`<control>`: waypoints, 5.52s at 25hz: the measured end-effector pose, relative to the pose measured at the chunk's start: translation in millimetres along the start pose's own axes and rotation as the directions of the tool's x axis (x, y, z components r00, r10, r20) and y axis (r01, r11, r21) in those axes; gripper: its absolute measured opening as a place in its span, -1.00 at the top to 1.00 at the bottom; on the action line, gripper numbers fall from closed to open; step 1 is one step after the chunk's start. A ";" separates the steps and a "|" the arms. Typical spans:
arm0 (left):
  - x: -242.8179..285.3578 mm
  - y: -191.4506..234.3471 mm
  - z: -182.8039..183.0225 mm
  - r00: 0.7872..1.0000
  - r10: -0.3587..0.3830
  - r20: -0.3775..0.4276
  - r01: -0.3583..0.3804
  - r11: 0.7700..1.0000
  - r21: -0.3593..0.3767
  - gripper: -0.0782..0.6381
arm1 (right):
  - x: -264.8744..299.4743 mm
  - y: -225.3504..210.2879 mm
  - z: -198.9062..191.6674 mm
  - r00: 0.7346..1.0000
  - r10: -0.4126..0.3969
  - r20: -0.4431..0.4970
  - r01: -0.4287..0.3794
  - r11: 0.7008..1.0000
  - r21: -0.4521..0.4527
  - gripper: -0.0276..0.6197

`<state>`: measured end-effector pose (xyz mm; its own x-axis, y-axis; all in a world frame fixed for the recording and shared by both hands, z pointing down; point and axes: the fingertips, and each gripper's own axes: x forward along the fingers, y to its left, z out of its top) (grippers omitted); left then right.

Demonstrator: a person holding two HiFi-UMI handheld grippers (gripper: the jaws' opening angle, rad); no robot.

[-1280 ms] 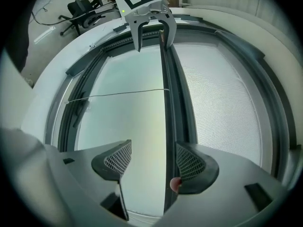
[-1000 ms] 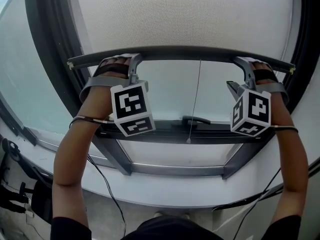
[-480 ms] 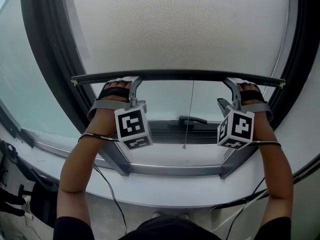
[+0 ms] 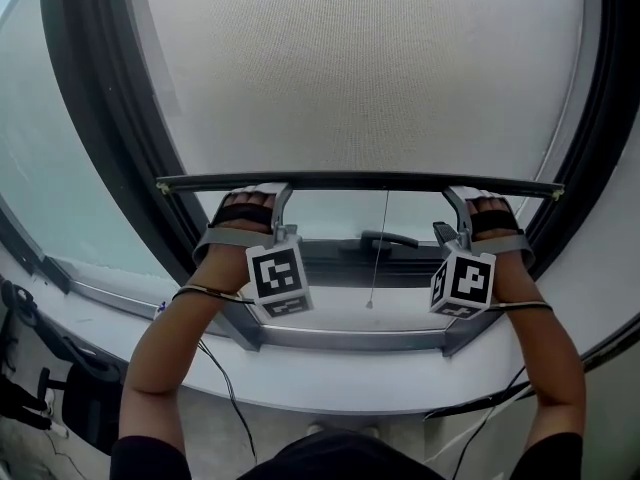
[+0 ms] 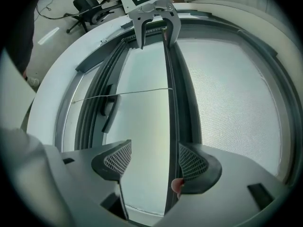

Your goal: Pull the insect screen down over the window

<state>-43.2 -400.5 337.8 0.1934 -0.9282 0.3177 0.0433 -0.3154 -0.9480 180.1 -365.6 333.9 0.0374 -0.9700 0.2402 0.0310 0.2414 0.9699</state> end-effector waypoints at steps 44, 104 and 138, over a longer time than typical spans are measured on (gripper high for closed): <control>32.6 -135.9 0.1 0.987 -0.153 -0.041 0.149 0.986 -0.076 -0.14 | 19.5 131.7 8.4 0.971 0.239 -0.022 -0.235 0.965 0.113 0.01; 52.5 -213.4 -2.3 0.959 -0.253 -0.127 0.245 0.967 -0.072 -0.13 | 34.7 206.4 16.9 0.931 0.358 -0.069 -0.345 0.927 0.144 0.01; 58.1 -207.2 -2.7 0.950 -0.286 -0.127 0.288 0.958 -0.008 0.10 | 36.3 206.2 15.0 0.886 0.449 -0.111 -0.437 0.891 0.122 0.19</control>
<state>-43.5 -389.6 552.7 0.0466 -0.8163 0.5758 0.0892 -0.5707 -0.8163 172.9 -351.5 543.2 0.1581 -0.7482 0.6444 -0.1107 0.6350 0.7645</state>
